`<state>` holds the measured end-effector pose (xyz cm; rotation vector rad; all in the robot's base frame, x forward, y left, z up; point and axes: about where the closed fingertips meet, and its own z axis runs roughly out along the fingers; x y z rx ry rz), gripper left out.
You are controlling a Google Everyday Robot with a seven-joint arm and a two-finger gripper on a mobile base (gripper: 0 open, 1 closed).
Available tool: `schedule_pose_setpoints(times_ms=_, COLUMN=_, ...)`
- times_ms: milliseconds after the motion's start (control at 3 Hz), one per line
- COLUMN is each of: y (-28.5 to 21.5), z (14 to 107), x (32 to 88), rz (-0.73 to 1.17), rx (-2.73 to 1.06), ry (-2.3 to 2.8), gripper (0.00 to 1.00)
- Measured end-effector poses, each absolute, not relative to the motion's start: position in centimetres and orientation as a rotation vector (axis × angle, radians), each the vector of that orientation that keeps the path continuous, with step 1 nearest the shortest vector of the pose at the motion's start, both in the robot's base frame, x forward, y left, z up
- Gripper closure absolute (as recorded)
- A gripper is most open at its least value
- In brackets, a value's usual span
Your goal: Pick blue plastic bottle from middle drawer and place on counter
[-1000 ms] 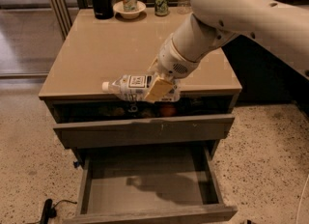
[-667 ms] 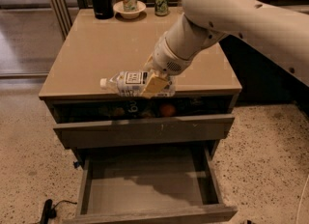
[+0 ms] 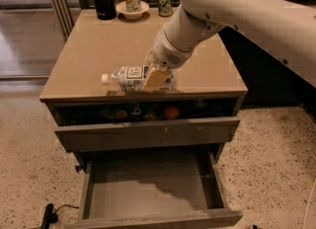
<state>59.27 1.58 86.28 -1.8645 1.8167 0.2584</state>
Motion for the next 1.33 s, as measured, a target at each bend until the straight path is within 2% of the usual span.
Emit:
schedule_pose_setpoints(times_ms=667, y=1.7, z=84.2, x=62.6, rz=0.273, rx=-1.833, ry=1.82, gripper=1.0)
schedule_pose_setpoints(times_ms=1333, y=1.4, z=83.7, x=63.1, rz=0.274, rx=-1.817, ry=1.838, gripper=1.0)
